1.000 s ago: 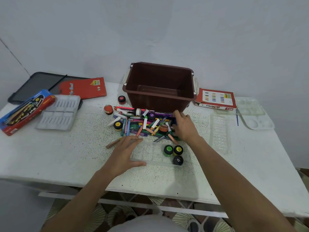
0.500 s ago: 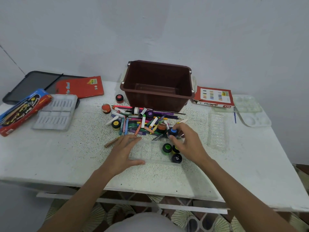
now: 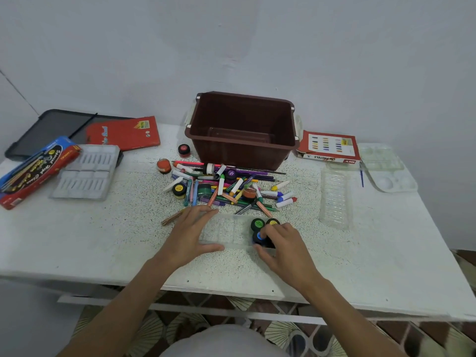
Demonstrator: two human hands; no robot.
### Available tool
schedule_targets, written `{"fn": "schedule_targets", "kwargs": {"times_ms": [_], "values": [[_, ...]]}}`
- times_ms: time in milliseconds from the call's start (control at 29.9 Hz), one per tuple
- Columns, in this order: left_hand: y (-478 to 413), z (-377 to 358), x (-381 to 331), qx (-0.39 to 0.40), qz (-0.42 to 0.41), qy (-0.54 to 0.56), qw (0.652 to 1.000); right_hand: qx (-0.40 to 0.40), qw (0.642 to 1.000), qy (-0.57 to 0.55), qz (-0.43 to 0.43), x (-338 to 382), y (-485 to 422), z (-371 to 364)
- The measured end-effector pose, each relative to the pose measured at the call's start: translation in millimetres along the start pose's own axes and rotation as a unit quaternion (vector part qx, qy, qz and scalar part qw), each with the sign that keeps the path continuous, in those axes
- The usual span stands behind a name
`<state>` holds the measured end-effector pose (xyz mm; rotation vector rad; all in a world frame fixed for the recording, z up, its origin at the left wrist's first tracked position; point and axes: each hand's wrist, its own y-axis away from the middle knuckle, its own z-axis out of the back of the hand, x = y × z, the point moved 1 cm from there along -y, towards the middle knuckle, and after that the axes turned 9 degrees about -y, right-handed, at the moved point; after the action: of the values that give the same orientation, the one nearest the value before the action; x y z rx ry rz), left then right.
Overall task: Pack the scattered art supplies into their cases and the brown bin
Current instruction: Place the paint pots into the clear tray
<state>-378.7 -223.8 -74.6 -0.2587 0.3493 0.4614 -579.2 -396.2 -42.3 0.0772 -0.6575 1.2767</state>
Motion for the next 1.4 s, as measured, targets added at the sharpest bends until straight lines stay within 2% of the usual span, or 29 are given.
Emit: {"fn": "schedule_targets", "kwargs": {"times_ms": [434, 702, 936, 1069, 1303, 1403], "values": [[0, -1, 0, 0.012, 0.008, 0.001, 1.0, -0.048, 0.993, 0.104, -0.006, -1, 4, -18], [0, -1, 1, 0.024, 0.007, -0.011, 1.0, -0.048, 0.999, 0.026, -0.002, -12, 6, -10], [-4, 5, 1, 0.043, -0.002, -0.029, 0.999, 0.029, 0.999, -0.002, -0.038, -28, 1, 0], [-9, 11, -9, 0.02, -0.01, -0.028, 0.999, 0.05, 0.997, -0.034, -0.054, -34, 0, -2], [-55, 10, -37, -0.078, -0.133, -0.085, 0.984, 0.029, 0.996, -0.067, -0.052, -35, 4, -8], [-80, 6, -51, -0.073, -0.153, -0.147, 0.975, 0.023, 0.996, -0.073, -0.055, -37, 6, -10]]}}
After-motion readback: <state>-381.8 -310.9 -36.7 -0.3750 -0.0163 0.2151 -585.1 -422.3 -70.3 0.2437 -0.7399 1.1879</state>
